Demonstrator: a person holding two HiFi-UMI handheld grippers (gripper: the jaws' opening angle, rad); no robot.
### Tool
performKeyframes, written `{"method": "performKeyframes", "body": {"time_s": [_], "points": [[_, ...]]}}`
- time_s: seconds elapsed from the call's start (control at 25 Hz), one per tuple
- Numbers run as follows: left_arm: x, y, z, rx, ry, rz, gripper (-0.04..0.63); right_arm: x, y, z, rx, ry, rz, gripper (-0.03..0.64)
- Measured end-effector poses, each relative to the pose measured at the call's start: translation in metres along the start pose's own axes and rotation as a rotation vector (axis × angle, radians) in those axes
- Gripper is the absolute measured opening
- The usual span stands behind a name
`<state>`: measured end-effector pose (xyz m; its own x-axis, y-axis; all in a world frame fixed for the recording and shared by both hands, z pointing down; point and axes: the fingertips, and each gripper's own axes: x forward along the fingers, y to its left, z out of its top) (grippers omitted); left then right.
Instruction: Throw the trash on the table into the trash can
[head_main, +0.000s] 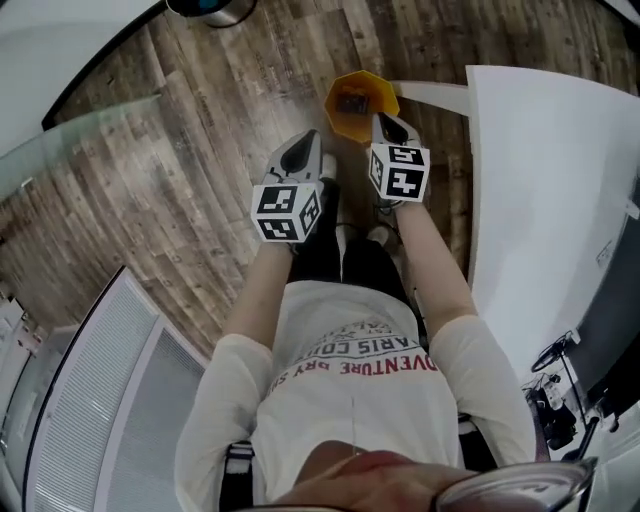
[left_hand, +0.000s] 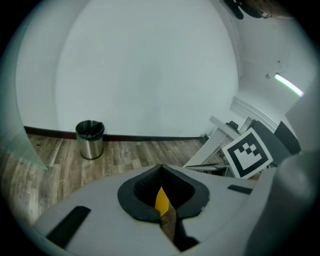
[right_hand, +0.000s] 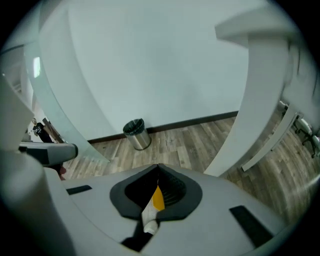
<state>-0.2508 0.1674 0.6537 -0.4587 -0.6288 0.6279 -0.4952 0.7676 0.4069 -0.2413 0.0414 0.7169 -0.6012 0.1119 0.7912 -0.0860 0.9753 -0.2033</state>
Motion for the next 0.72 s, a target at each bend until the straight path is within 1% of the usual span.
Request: {"method": "performKeyframes", "body": {"time_s": [0.08, 0.16, 0.24, 0.36, 0.48, 0.56, 0.64, 0.72], "points": [[-0.021, -0.026, 0.030, 0.025, -0.010, -0.038, 0.023, -0.042, 0.009, 0.032, -0.008, -0.051, 0.005, 0.026], [-0.038, -0.051, 0.062, 0.071, -0.026, -0.084, 0.023, -0.083, 0.016, 0.065, -0.010, -0.114, 0.011, 0.026], [-0.047, -0.078, 0.097, 0.143, -0.048, -0.150, 0.023, -0.122, 0.019, 0.101, 0.000, -0.192, 0.005, 0.026], [-0.062, -0.128, 0.141, 0.248, -0.079, -0.264, 0.023, -0.187, 0.012, 0.140, 0.016, -0.306, -0.054, 0.026], [-0.090, -0.184, 0.164, 0.314, -0.101, -0.342, 0.023, -0.257, -0.002, 0.152, 0.058, -0.380, -0.115, 0.026], [-0.103, -0.222, 0.173, 0.356, -0.118, -0.400, 0.023, -0.300, -0.019, 0.154, 0.084, -0.428, -0.170, 0.026], [-0.111, -0.266, 0.177, 0.406, -0.134, -0.478, 0.023, -0.341, -0.043, 0.151, 0.109, -0.483, -0.245, 0.026], [-0.117, -0.316, 0.175, 0.466, -0.140, -0.576, 0.023, -0.387, -0.072, 0.138, 0.149, -0.543, -0.340, 0.026]]}}
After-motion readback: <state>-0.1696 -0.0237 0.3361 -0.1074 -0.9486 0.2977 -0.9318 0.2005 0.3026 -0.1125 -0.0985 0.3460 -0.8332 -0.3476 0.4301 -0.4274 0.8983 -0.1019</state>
